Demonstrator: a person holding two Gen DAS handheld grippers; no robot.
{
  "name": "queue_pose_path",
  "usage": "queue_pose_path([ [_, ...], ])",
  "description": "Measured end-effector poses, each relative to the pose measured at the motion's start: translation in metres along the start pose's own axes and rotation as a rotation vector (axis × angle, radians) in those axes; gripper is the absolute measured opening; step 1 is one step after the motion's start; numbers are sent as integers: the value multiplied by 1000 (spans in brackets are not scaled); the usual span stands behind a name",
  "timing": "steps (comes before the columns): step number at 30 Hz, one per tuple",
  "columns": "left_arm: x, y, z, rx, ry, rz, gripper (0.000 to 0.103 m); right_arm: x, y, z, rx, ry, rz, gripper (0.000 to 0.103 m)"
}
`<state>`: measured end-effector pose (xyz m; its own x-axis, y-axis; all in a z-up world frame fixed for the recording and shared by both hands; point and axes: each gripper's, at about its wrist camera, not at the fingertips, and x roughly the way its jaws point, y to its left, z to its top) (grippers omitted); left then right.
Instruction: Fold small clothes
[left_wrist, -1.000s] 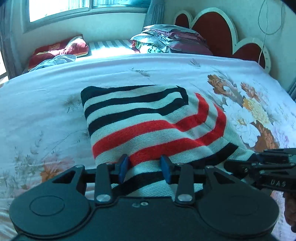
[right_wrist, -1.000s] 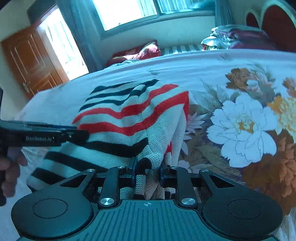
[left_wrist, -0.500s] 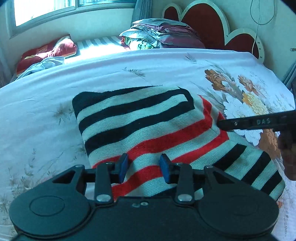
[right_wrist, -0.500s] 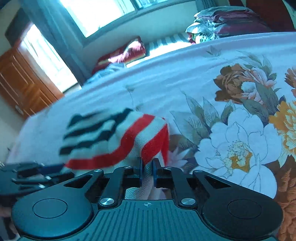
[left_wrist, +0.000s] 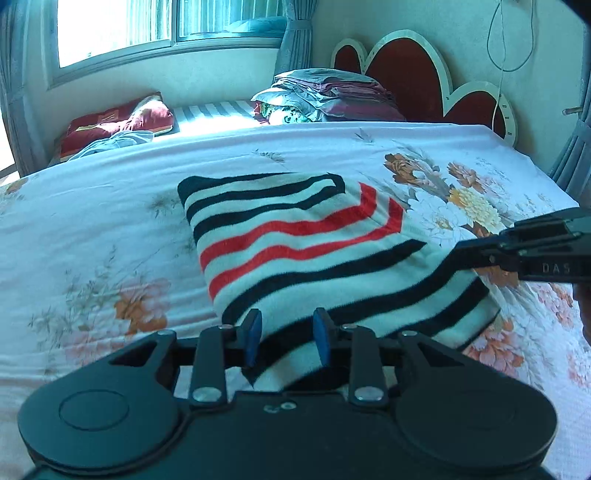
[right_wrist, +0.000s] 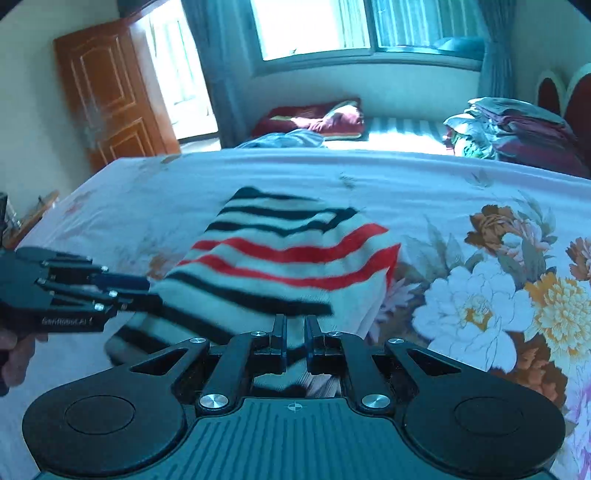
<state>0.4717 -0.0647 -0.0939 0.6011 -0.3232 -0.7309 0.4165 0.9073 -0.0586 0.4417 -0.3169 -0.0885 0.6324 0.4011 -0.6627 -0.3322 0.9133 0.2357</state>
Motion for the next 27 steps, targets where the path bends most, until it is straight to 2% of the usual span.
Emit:
queue_pose_path([
  [6, 4, -5, -19, 0, 54, 14, 30, 23, 10, -32, -91, 103, -91, 8],
  [12, 12, -4, -37, -41, 81, 27, 31, 31, -7, -46, -76, 142, -136, 7],
  [14, 13, -1, -40, -63, 75, 26, 31, 29, -12, -47, -39, 137, -119, 7],
  [16, 11, -2, -37, -63, 80, 32, 30, 24, -9, -44, -54, 135, -120, 7],
  [19, -6, -5, -26, -76, 37, 35, 27, -1, -4, -29, -46, 33, -114, 7],
  [22, -5, -9, -16, -55, 14, 77, 27, -9, 2, -11, -55, -52, -103, 7],
  [24, 2, -9, -12, -66, 15, 90, 34, 1, 5, -2, -67, -50, -98, 7],
  [27, 12, -9, -9, -72, 22, 104, 38, 18, 4, 1, -71, -16, -88, 7],
])
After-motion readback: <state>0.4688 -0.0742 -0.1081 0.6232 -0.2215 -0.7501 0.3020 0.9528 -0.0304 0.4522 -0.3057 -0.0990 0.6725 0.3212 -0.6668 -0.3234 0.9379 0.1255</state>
